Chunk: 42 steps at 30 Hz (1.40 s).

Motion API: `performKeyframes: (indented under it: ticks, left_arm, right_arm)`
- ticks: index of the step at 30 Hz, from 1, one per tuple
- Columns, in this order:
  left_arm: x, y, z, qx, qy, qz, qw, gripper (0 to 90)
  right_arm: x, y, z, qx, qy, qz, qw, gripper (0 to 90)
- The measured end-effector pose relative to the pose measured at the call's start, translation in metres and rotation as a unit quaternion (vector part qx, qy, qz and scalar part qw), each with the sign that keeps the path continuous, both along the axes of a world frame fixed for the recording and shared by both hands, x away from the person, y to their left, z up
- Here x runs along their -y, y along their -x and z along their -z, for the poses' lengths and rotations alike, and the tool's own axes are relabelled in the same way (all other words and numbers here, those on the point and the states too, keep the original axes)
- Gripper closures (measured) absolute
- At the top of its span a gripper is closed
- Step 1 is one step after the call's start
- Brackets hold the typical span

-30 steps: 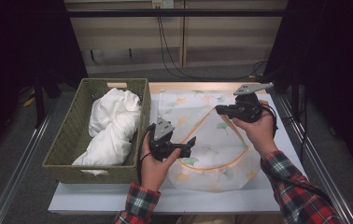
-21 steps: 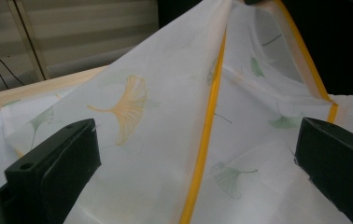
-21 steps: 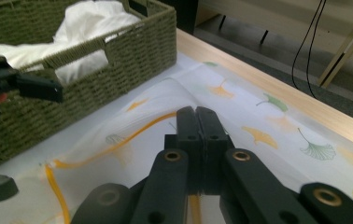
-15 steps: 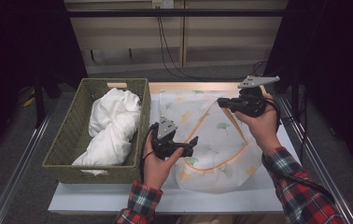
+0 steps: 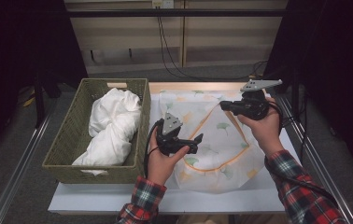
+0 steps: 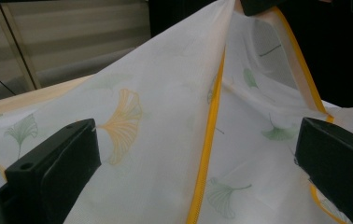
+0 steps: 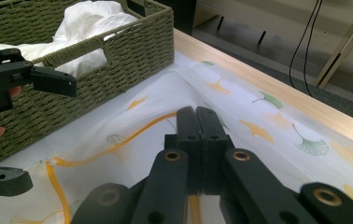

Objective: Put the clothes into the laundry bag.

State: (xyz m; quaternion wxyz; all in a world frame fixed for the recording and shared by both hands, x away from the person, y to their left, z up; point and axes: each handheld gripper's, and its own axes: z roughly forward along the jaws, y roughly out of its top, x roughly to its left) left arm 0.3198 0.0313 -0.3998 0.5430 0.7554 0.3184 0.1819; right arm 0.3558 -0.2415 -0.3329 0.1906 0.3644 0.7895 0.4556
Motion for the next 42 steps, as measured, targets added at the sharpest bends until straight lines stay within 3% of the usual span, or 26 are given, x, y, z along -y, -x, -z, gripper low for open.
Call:
performKeyframes:
  ticks: [10,12,14,17,27,38,42]
  left_arm:
    - [-0.012,-0.009,-0.009,-0.011,-0.002,-0.015,0.9998,0.0]
    - [-0.015,-0.013,-0.012,-0.012,0.006,-0.014,0.9998,0.0]
    - [-0.019,-0.016,-0.016,-0.010,-0.009,-0.018,0.9997,0.0]
    - [-0.022,-0.020,-0.018,-0.016,0.003,-0.028,0.9995,0.0]
    - [-0.038,-0.034,-0.031,-0.019,0.003,-0.047,0.9987,0.0]
    - [-0.061,-0.048,-0.043,-0.026,-0.004,-0.069,0.9973,0.1]
    - [-0.067,-0.052,-0.045,-0.030,-0.016,-0.071,0.9969,0.1]
  right_arm:
    - [-0.003,0.002,0.004,-0.004,0.003,0.002,1.0000,89.4]
    - [-0.003,0.003,0.005,-0.005,0.004,0.002,1.0000,89.4]
    - [-0.003,0.003,0.006,-0.006,0.005,0.003,1.0000,89.4]
    - [-0.003,0.004,0.006,-0.006,0.005,0.006,1.0000,89.4]
    - [-0.004,0.004,0.008,-0.006,0.008,0.003,0.9999,89.4]
    - [-0.006,0.005,0.008,-0.008,0.013,0.000,0.9999,89.4]
    - [-0.007,0.004,0.009,-0.008,0.013,0.001,0.9999,89.4]
